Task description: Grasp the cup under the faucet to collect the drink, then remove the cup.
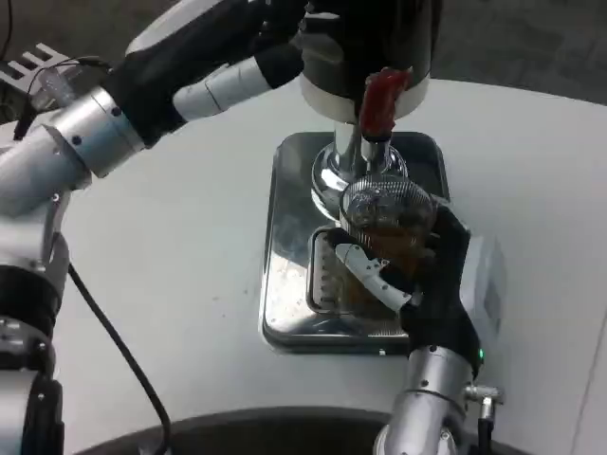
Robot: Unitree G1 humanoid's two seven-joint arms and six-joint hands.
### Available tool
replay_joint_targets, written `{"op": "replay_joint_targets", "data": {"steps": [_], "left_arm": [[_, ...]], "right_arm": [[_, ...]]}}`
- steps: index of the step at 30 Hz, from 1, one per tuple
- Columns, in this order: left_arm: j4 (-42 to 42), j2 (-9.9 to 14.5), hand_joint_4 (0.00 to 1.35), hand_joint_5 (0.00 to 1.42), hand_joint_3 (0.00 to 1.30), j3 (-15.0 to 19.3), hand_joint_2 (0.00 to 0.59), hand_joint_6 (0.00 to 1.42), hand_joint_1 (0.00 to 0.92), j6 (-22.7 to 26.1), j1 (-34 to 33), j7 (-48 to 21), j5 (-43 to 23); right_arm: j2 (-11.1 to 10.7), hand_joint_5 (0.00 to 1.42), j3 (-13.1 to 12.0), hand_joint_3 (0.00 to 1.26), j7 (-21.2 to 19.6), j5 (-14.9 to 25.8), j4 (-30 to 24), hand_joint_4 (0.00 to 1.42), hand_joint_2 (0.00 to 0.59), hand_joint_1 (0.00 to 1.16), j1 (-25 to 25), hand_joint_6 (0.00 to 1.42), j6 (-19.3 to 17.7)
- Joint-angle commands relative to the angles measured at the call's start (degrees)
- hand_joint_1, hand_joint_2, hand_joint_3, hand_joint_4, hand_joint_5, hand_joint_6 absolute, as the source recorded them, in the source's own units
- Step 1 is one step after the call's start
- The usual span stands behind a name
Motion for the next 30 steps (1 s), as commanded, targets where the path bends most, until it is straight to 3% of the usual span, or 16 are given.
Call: {"op": "replay_joint_targets", "data": {"steps": [1,9,15,30], "left_arm": [[-1.4,1.5,0.15,0.24,0.12,1.3,0.000,0.21,0.000,0.8,1.7,-0.5,-2.0],[-2.6,2.7,0.16,0.24,0.13,2.9,0.000,0.22,0.000,2.4,3.8,0.5,-3.2],[-3.6,3.5,0.17,0.25,0.14,3.6,0.000,0.23,0.000,3.3,5.4,1.3,-3.8],[-9.1,6.4,0.17,0.25,0.15,6.0,0.000,0.24,0.000,5.4,12.9,2.8,-5.5]], "right_arm": [[5.6,0.90,0.9,0.77,0.3,-1.3,-5.0,0.90,0.172,0.87,3.3,0.64,1.2],[4.9,0.91,1.6,0.79,2.6,-3.3,-13.2,0.91,0.172,0.87,8.6,0.64,3.7],[4.9,0.93,1.3,0.81,3.7,-3.3,-16.1,0.92,0.172,0.87,10.4,0.66,4.2],[2.2,0.97,3.0,0.85,8.3,-6.5,-29.5,0.98,0.166,0.89,18.7,0.72,8.8]]}}
